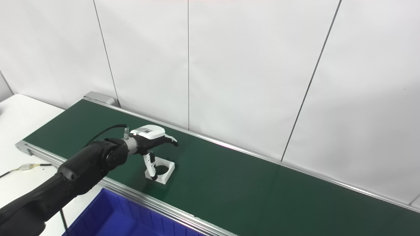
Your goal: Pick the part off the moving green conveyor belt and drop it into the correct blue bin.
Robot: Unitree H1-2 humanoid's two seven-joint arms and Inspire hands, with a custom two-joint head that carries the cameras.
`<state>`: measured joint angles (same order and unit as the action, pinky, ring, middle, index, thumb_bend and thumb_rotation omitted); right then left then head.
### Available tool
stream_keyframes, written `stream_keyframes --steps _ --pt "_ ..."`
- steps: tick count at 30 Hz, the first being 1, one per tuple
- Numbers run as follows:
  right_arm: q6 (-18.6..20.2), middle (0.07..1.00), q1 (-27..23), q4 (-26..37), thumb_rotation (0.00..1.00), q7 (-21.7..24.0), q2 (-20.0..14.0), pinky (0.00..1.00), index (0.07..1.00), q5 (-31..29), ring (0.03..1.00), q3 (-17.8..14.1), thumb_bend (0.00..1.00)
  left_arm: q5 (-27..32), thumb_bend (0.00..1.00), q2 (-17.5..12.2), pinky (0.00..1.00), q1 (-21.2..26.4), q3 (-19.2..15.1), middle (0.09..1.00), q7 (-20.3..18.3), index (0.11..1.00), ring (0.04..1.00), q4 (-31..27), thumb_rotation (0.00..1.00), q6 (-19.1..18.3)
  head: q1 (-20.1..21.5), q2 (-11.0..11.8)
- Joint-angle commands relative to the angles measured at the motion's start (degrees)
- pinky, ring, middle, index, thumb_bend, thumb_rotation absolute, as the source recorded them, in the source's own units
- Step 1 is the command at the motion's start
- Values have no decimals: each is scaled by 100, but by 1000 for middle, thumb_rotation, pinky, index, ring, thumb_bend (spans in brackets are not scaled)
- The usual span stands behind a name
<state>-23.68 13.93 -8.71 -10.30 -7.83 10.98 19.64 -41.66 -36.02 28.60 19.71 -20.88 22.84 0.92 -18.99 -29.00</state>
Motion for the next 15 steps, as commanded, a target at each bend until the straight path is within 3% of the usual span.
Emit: stream_keyframes --steps 1,15 --pt "-323 793 1 216 727 -18 4 606 849 20 713 11 410 -148 956 -183 1000 106 6 907 -4 887 944 -133 185 -130 -1 -3" --pt "-322 783 80 319 739 -13 18 600 846 48 703 -14 435 -674 958 136 1000 -168 494 941 -397 915 974 -421 218 -668 29 -78"
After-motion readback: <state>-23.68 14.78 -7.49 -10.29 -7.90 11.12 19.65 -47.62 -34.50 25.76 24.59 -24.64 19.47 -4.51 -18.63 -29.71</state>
